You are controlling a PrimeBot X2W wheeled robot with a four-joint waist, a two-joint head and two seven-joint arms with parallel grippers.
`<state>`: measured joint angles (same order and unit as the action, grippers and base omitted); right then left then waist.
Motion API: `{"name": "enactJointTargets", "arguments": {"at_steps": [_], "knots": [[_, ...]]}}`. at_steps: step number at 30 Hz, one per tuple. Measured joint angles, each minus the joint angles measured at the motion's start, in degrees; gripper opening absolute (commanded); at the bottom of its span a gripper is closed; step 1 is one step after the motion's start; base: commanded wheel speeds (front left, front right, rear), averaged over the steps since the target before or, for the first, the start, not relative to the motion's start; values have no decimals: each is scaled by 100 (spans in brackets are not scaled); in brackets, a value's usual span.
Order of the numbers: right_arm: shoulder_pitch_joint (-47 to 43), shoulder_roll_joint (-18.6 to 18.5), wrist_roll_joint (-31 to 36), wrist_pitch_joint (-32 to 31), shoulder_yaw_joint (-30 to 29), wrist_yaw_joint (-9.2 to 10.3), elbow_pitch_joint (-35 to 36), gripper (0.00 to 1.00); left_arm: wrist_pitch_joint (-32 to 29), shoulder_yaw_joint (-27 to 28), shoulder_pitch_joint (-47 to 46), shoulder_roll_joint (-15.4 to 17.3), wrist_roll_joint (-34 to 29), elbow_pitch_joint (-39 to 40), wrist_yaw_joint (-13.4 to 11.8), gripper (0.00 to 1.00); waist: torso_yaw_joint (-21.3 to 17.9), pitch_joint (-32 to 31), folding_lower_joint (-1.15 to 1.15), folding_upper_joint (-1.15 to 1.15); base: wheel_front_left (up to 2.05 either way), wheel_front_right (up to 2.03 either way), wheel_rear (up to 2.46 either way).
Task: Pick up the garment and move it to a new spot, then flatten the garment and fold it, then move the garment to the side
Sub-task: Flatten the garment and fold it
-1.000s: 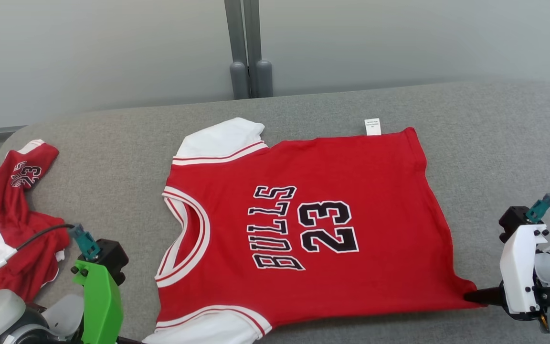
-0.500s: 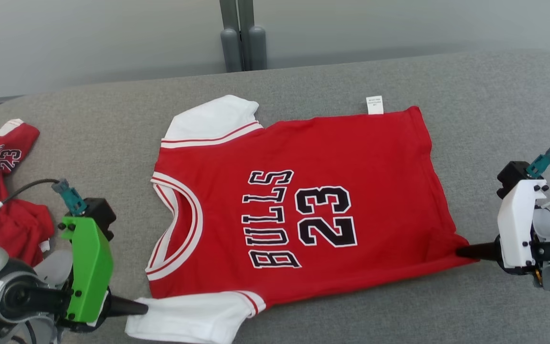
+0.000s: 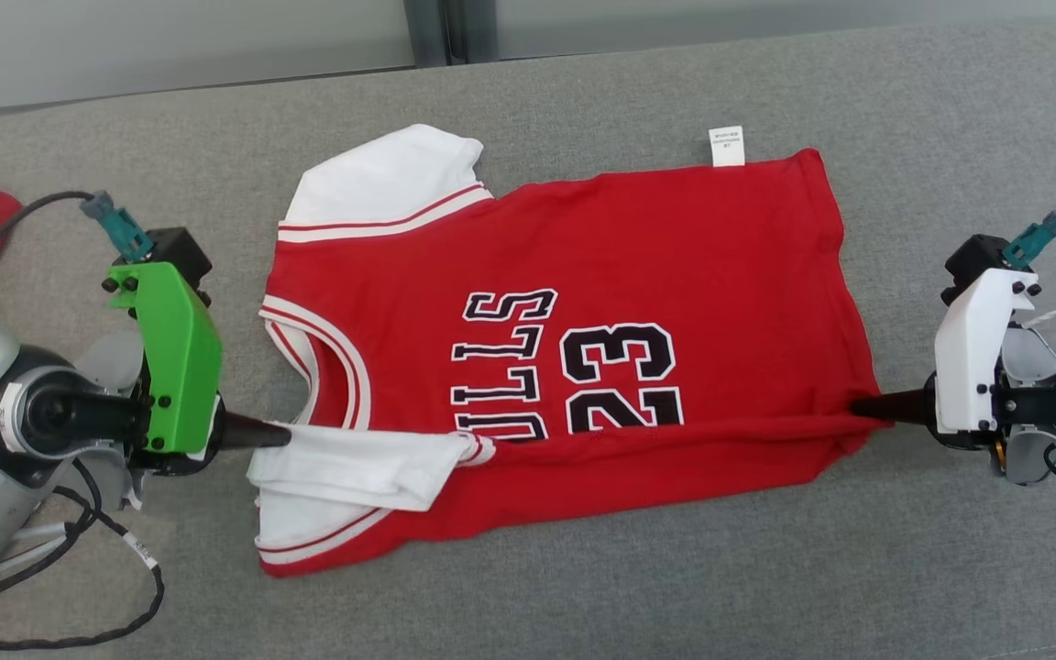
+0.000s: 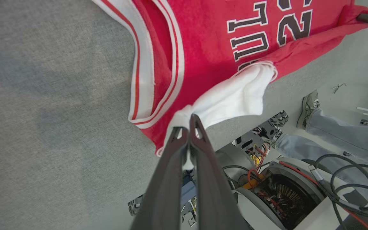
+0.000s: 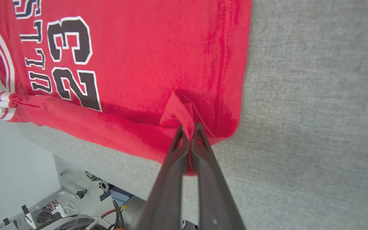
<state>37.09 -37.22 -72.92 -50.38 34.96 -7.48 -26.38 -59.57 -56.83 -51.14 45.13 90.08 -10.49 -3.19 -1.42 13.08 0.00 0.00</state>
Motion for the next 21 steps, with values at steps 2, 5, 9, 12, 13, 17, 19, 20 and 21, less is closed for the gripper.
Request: {"name": "enactJointTargets", "arguments": {"at_steps": [2, 5, 9, 12, 13, 17, 19, 20, 21], "knots": [[48, 100, 79, -21, -44, 0, -87, 0, -2, 2, -74, -101, -40, -159, 32, 0, -14, 53, 0, 0, 0, 0, 0], [127, 254, 237, -30, -118, 0, -202, 87, 24, -10, -127, -231, -86, -390, 115, 36, -34, 120, 0, 0, 0, 0, 0], [180, 433, 390, 76, -272, 0, -318, 100, 223, 9, -182, -401, -162, -684, 225, 100, -45, 136, 0, 0, 0, 0, 0], [172, 492, 456, 149, -411, 0, -370, 100, 333, 14, -183, -465, -227, -849, 326, 100, -32, 72, 0, 0, 0, 0, 0], [157, 499, 456, 208, -494, 0, -376, 100, 423, 27, -183, -467, -266, -884, 380, 100, -24, 39, 0, 0, 0, 0, 0], [-18, 504, 439, 508, -818, 0, -236, 100, 1006, 191, -182, -497, -450, -971, 593, 100, 12, -117, 0, 0, 0, 0, 0], [-145, 502, 405, 721, -972, 0, -20, 100, 1367, 293, -164, -498, -519, -946, 698, 100, 31, -206, 0, 0, 0, 0, 0], [-237, 501, 397, 873, -1058, 0, 126, 100, 1602, 343, -124, -486, -582, -904, 755, 100, 41, -258, 0, 0, 0, 0, 0], [-325, 497, 397, 1011, -1128, 0, 260, 100, 1824, 400, -69, -476, -635, -856, 793, 100, 50, -302, 0, 0, 0, 0, 0]]}}
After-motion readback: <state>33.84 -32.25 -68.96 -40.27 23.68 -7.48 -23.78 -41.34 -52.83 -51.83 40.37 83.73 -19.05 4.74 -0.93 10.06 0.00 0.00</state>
